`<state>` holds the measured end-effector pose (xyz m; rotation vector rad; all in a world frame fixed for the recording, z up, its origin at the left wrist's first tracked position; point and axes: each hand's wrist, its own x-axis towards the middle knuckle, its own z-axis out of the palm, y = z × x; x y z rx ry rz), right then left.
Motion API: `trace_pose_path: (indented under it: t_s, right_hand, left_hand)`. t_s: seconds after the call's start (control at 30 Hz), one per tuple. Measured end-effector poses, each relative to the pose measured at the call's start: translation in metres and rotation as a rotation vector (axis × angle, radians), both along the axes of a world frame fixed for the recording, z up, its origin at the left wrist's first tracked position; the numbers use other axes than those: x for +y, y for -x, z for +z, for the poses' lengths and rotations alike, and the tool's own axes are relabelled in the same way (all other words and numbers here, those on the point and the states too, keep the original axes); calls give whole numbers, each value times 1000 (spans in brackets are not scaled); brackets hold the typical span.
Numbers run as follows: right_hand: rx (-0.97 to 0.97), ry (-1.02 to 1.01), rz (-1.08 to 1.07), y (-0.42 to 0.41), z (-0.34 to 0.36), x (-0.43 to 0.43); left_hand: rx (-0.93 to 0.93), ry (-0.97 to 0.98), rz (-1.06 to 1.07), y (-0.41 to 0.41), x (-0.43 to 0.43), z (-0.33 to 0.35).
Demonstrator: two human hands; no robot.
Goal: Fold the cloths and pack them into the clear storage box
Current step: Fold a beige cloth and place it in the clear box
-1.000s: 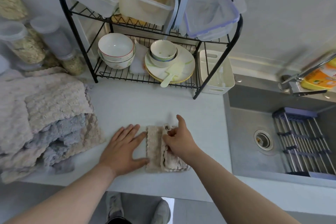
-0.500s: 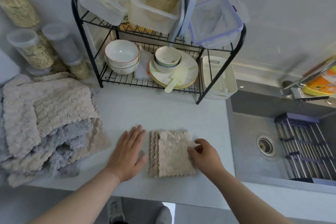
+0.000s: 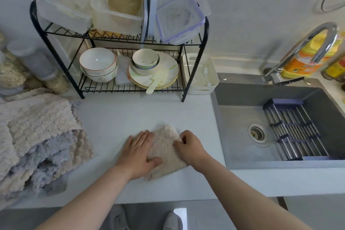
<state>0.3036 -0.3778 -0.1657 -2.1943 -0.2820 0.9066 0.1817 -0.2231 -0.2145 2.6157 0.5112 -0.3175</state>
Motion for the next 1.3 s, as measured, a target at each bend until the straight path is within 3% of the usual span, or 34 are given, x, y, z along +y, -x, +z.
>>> trace_pose_path:
  t_s: [0.07, 0.13, 0.23, 0.37, 0.53, 0.63, 0.7, 0.9, 1.03, 1.3]
  right_hand:
    - [39, -117, 30, -8, 28, -5]
    - [79, -198, 126, -18, 59, -11]
    - [194, -324, 253, -28, 99, -19]
    - [332, -448, 264, -31, 129, -26]
    - [484, -567, 202, -29, 136, -22]
    - [820, -899, -130, -25, 129, -14]
    - [932, -964, -167, -15, 124, -10]
    - [633, -746, -126, 5, 118, 11]
    - [500, -743, -159, 14, 127, 30]
    - [361, -756, -5, 26, 165, 73]
  left_hand:
    - [-183, 273, 224, -7, -1, 28]
    - [-182, 581, 326, -11, -1, 64]
    - [-108, 991, 201, -8, 3, 109]
    - [-91, 1252, 216, 2, 9, 142]
    - [-147, 1322, 257, 3, 14, 166]
    - [-290, 1373, 371, 2, 18, 177]
    - [-376, 1408, 490, 0, 24, 178]
    - [-396, 1381, 597, 4, 50, 169]
    - [-386, 1389, 585, 14, 69, 167]
    - [-475, 1562, 649, 33, 111, 181]
